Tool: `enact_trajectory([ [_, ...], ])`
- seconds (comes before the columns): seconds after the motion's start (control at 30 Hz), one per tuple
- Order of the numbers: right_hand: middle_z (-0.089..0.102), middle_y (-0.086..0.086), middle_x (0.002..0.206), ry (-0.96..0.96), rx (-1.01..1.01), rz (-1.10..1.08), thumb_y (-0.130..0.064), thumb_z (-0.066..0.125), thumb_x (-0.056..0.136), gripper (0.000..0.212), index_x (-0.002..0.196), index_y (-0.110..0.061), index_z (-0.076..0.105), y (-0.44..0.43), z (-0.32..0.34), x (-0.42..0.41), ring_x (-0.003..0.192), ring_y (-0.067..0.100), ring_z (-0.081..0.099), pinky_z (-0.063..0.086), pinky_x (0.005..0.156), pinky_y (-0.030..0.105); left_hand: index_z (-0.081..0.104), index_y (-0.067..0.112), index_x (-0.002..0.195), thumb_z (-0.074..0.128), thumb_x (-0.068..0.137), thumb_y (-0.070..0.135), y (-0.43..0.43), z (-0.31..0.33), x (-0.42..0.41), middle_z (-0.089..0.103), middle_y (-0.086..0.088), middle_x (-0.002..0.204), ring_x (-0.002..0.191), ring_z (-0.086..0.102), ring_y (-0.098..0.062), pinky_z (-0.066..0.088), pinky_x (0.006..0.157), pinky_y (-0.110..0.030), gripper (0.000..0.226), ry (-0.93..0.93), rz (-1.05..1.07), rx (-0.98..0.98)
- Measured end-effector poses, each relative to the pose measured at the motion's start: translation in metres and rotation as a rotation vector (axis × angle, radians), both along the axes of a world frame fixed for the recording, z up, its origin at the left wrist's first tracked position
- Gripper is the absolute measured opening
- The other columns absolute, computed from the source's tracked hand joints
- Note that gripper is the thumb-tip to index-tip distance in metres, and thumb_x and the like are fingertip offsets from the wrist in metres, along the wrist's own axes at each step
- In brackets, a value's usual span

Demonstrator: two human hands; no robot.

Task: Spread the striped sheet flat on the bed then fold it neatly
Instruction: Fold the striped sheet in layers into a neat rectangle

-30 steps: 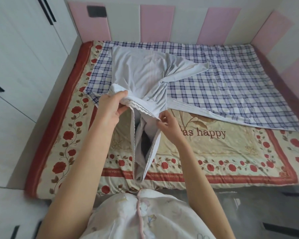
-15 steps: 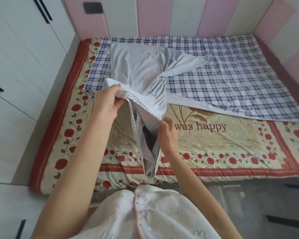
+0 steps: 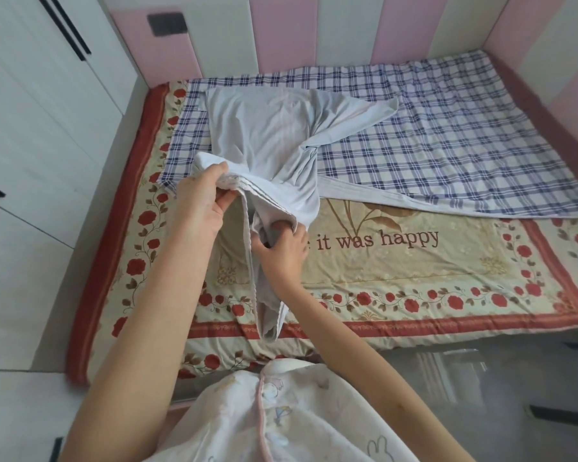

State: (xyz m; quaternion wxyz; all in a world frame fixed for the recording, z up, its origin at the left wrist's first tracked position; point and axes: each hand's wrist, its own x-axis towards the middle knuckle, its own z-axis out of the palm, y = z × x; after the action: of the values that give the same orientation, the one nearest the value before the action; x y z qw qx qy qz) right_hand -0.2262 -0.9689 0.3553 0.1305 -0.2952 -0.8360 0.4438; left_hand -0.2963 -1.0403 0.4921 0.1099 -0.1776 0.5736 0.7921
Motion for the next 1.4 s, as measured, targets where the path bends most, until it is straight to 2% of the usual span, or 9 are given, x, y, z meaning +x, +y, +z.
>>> enact_trajectory([
  [0.17, 0.030, 0.007, 0.134, -0.147, 0.056, 0.102, -0.057, 0.059, 0.077, 0.054, 0.096, -0.007, 0.059, -0.010, -0.013, -0.006, 0.127, 0.027, 0.023, 0.012, 0.112, 0.056, 0.056, 0.009, 0.085, 0.060, 0.089, 0.006, 0.001, 0.001, 0.000, 0.062, -0.008, 0.086, 0.074, 0.064, -0.014, 0.055, 0.056, -0.020, 0.007, -0.003, 0.025, 0.010],
  [0.27, 0.035, 0.009, 0.129, -0.166, 0.017, 0.070, -0.038, 0.057, 0.085, 0.031, 0.080, -0.008, 0.054, -0.016, -0.019, -0.006, 0.125, 0.030, 0.029, 0.015, 0.112, 0.056, 0.057, 0.009, 0.085, 0.059, 0.090, 0.006, 0.003, 0.000, 0.002, 0.062, -0.007, 0.084, 0.071, 0.065, -0.014, 0.053, 0.054, -0.020, 0.007, -0.011, 0.024, 0.017],
  [0.4, 0.045, 0.006, 0.120, -0.089, 0.026, 0.002, -0.021, 0.056, 0.083, 0.017, 0.093, -0.009, 0.063, 0.017, -0.034, 0.001, 0.114, 0.028, 0.042, 0.028, 0.107, 0.050, 0.056, 0.010, 0.087, 0.060, 0.089, 0.005, -0.004, 0.000, -0.002, 0.063, -0.009, 0.093, 0.081, 0.066, -0.017, 0.055, 0.057, -0.021, 0.007, -0.002, 0.048, 0.005],
  [0.53, 0.050, 0.004, 0.130, 0.069, -0.046, 0.026, -0.014, 0.058, 0.086, 0.023, 0.108, -0.009, 0.063, 0.057, -0.031, 0.021, 0.096, 0.017, 0.056, 0.050, 0.086, 0.033, 0.056, 0.010, 0.088, 0.059, 0.090, 0.004, -0.009, 0.000, -0.006, 0.061, -0.008, 0.090, 0.076, 0.065, -0.015, 0.056, 0.057, -0.022, 0.006, 0.022, 0.051, -0.033],
  [0.67, 0.062, -0.002, 0.117, 0.046, 0.228, 0.167, -0.018, 0.059, 0.091, 0.020, 0.106, -0.009, 0.069, 0.100, -0.025, 0.031, 0.080, 0.014, 0.058, 0.040, 0.063, 0.024, 0.055, 0.007, 0.094, 0.058, 0.090, 0.004, -0.009, -0.002, -0.006, 0.060, -0.008, 0.088, 0.074, 0.063, -0.015, 0.055, 0.053, -0.021, 0.006, 0.032, 0.042, -0.064],
  [0.9, 0.065, 0.008, 0.108, -0.068, 0.041, 0.417, -0.014, 0.061, 0.091, 0.018, 0.106, -0.006, 0.068, 0.137, -0.010, 0.028, 0.095, 0.022, 0.061, 0.050, 0.086, 0.031, 0.055, 0.009, 0.086, 0.057, 0.090, 0.003, -0.005, 0.001, -0.004, 0.061, -0.008, 0.087, 0.073, 0.064, -0.014, 0.053, 0.053, -0.020, 0.008, 0.044, 0.029, -0.037],
  [1.1, 0.055, 0.003, 0.092, -0.134, -0.072, 0.618, -0.023, 0.053, 0.097, 0.019, 0.089, -0.007, 0.061, 0.141, -0.003, 0.038, 0.078, 0.013, 0.052, 0.042, 0.071, 0.020, 0.056, 0.009, 0.093, 0.057, 0.090, 0.004, -0.015, 0.001, -0.004, 0.061, -0.008, 0.089, 0.076, 0.064, -0.015, 0.058, 0.062, -0.023, 0.006, 0.037, 0.054, -0.033],
  [1.27, 0.050, 0.001, 0.097, -0.037, 0.210, 0.463, -0.029, 0.061, 0.091, 0.016, 0.089, -0.013, 0.057, 0.113, -0.028, 0.047, 0.079, 0.018, 0.052, 0.049, 0.071, 0.034, 0.053, 0.007, 0.100, 0.057, 0.090, 0.003, -0.014, 0.003, 0.000, 0.061, -0.009, 0.092, 0.078, 0.065, -0.016, 0.058, 0.064, -0.024, 0.011, 0.043, 0.061, -0.017],
  [1.4, 0.043, 0.003, 0.104, -0.073, 0.431, 0.250, -0.053, 0.073, 0.072, 0.053, 0.105, -0.013, 0.059, 0.090, -0.042, 0.055, 0.096, 0.021, 0.043, 0.043, 0.085, 0.033, 0.055, 0.009, 0.090, 0.058, 0.090, 0.003, -0.010, 0.007, 0.004, 0.062, -0.009, 0.092, 0.078, 0.066, -0.016, 0.057, 0.062, -0.023, 0.007, 0.032, 0.045, -0.022],
])
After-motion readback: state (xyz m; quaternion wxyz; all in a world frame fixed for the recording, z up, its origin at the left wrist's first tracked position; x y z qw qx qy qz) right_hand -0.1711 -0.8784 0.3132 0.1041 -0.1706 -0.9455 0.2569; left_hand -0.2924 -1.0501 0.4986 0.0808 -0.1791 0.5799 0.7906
